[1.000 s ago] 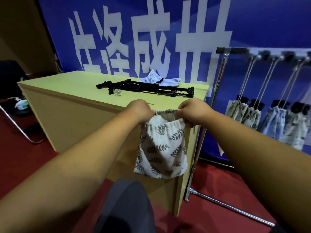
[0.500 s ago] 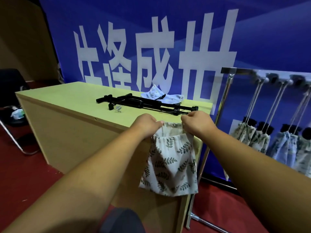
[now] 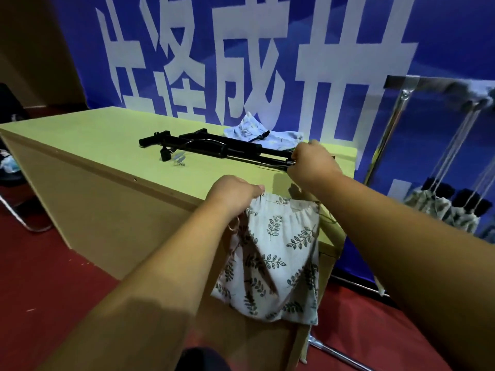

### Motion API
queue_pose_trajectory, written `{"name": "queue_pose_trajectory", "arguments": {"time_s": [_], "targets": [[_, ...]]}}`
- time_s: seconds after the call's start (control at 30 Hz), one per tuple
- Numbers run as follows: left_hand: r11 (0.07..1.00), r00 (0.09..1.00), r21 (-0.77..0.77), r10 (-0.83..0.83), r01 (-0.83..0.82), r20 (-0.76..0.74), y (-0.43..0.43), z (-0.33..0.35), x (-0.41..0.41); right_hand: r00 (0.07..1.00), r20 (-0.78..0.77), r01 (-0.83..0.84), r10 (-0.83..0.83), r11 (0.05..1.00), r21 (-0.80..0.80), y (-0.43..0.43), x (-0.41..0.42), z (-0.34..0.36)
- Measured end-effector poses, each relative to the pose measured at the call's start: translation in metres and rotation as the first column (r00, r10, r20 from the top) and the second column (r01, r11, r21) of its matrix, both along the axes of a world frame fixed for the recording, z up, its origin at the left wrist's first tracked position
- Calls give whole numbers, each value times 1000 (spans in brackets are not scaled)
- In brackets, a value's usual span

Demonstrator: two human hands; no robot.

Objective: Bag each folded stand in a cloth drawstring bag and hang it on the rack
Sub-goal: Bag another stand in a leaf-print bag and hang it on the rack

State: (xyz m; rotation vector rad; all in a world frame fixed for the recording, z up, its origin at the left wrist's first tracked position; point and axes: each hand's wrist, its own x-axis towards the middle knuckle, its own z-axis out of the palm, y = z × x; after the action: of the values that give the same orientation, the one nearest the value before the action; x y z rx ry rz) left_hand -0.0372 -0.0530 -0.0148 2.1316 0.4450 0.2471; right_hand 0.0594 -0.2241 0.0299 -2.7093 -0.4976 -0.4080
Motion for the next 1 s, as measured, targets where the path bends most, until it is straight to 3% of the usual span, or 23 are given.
{"name": "queue_pose_trajectory", "arguments": {"time_s": [0.13,0.33,0.57,0.8,1.0], "targets": [[999,1000,32,5,-5,4,1,-5,7,994,-105,-10,8,1000,-15,25,28,-9],[1000,1000,-25,17,-16,23,1,-5,7,998,-11,66,-67,993,-96,42,37,-18],[999,997,-19,38,-37,64,-4,-4,1,999,-11,-53,52,959,-280,43,32,-15],[998,997,-1,61,-61,39,-8,-2,-1,970,-194,-191,144,950,-249,62,15,4],[998,997,-7,62,-61,47,-6,-2,0,970,-210,-188,120,920,-345,81,15,8]]}}
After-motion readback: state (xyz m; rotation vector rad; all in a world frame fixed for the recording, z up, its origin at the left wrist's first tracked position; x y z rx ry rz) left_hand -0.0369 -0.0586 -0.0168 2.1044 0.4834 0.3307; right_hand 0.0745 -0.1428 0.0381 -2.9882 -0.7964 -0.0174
